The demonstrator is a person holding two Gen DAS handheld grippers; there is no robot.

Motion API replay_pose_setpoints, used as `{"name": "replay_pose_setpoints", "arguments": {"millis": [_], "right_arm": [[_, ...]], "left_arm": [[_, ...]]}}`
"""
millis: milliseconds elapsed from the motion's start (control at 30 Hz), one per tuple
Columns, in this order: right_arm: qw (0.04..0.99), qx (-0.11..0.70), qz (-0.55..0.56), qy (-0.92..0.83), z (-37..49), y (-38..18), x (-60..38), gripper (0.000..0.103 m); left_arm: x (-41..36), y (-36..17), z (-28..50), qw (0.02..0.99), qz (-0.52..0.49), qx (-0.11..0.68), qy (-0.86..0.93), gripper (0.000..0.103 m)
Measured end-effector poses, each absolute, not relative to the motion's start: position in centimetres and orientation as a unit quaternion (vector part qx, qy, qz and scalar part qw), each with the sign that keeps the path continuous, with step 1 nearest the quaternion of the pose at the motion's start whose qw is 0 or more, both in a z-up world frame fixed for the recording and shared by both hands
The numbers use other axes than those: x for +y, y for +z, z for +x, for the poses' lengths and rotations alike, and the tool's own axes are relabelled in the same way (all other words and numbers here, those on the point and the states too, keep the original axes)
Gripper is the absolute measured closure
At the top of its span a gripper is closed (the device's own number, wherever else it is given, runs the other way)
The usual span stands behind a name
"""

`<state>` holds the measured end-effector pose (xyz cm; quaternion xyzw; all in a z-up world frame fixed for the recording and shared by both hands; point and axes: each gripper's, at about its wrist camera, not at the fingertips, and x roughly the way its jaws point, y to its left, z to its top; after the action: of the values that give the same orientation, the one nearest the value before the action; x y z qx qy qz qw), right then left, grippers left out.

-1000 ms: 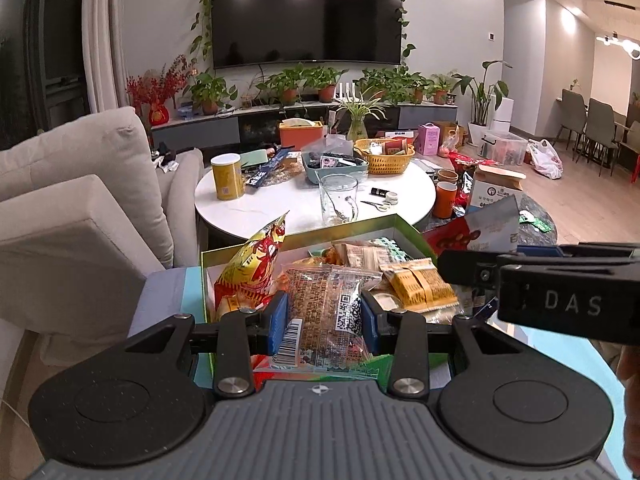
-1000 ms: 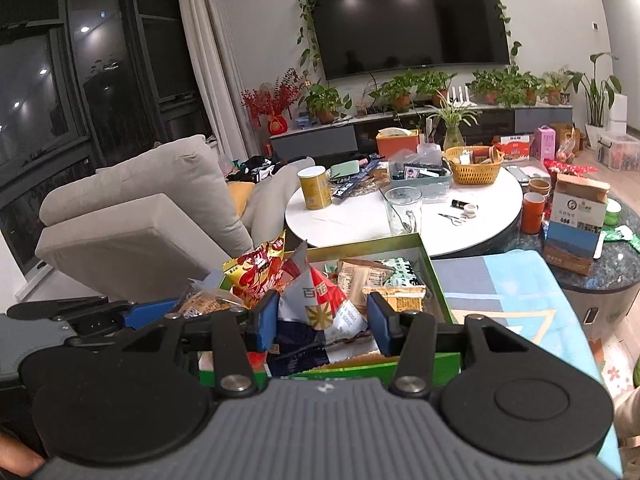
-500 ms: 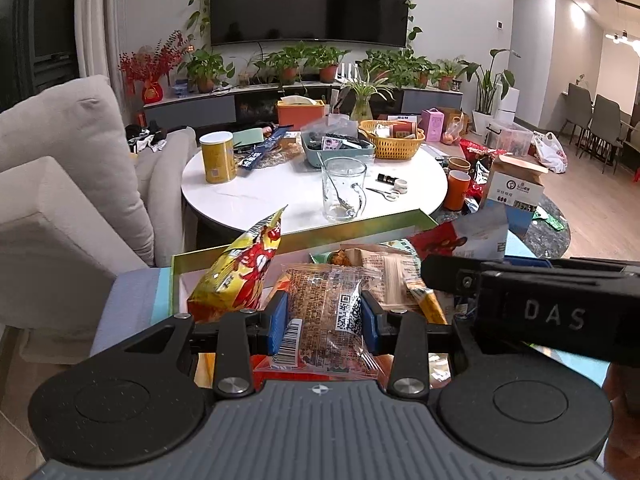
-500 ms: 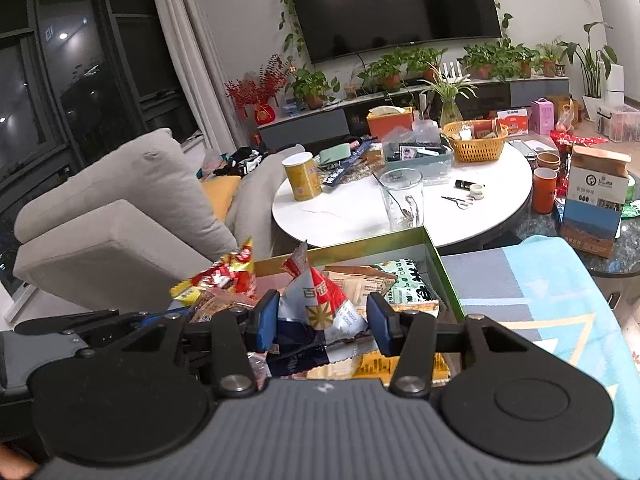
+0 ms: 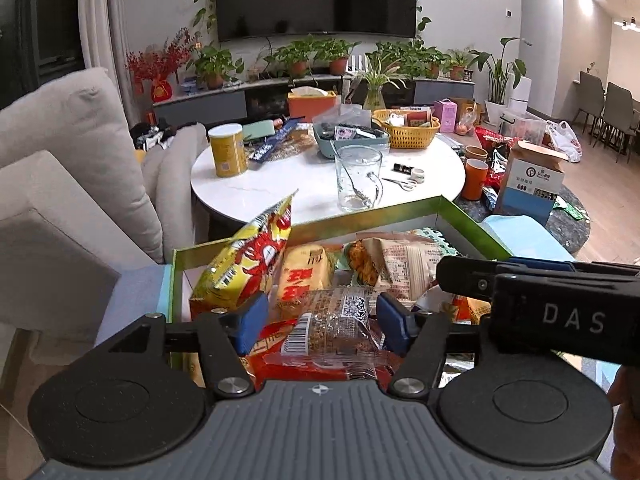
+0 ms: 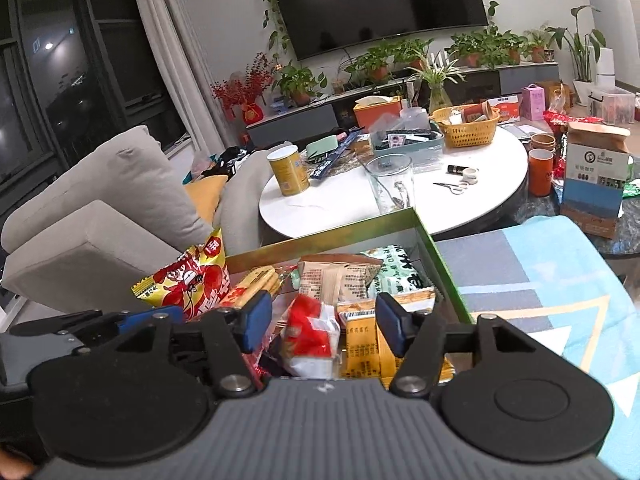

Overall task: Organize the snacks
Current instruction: 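Open the left tool to drop the granola bar while the right tool drops the triangular packet into the box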

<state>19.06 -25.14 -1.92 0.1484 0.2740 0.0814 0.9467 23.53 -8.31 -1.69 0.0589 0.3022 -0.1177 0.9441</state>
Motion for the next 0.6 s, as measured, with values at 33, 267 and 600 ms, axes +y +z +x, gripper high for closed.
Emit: {"name": "replay_pose_setpoints", "arguments": {"millis": [33, 267, 600], "right_arm": [[0.947, 0.274, 0.149, 0.080, 19.0, -1.8, -25.2, 0.045], [0.946, 0.274, 0.152, 0.078, 17.7, -1.0, -25.5, 0.045], [0.951, 0.264, 0.145, 0.076, 13.1, 0.6, -25.3, 0.045]], "left_arm": [[-8.3, -1.6, 23.4, 0.945, 0.062, 0.300, -0.116, 0.045], [-7.5, -0.8, 21.4, 0.950, 0.062, 0.289, -0.100, 0.028], [-6.6, 0.9, 16.2, 0.956, 0.063, 0.275, -0.080, 0.025]]}}
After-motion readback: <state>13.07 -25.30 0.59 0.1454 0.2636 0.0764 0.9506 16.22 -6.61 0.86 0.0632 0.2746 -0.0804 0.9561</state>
